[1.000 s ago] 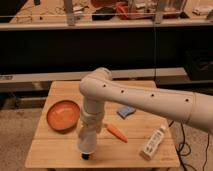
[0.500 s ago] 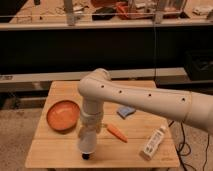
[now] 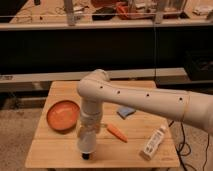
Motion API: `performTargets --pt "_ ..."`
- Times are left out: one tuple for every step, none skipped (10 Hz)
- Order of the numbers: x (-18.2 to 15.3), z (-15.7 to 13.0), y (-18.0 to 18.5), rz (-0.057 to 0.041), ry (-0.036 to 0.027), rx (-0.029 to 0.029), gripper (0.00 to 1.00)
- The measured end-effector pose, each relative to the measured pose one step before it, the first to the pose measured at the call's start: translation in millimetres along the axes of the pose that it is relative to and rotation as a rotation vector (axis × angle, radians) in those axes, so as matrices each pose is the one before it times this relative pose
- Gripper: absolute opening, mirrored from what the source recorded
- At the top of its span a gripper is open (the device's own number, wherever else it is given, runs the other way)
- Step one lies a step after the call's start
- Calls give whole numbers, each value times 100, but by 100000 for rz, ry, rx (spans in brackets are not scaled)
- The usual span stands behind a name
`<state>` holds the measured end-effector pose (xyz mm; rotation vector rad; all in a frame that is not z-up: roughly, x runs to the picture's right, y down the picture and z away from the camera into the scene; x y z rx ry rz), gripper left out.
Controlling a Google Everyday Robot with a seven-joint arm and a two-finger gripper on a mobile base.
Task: Place the ceramic cup over the eraser
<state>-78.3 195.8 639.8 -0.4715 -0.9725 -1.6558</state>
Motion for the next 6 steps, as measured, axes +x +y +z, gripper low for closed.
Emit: performTargets --pt "50 125 30 497 -34 -146 80" --pt "61 93 26 558 64 -169 80" --pt "63 116 -7 495 5 -176 80" --pt "61 43 -112 174 13 -155 80" --pt "48 103 -121 73 -62 -180 80" --pt "78 131 -68 443 -14 -285 80"
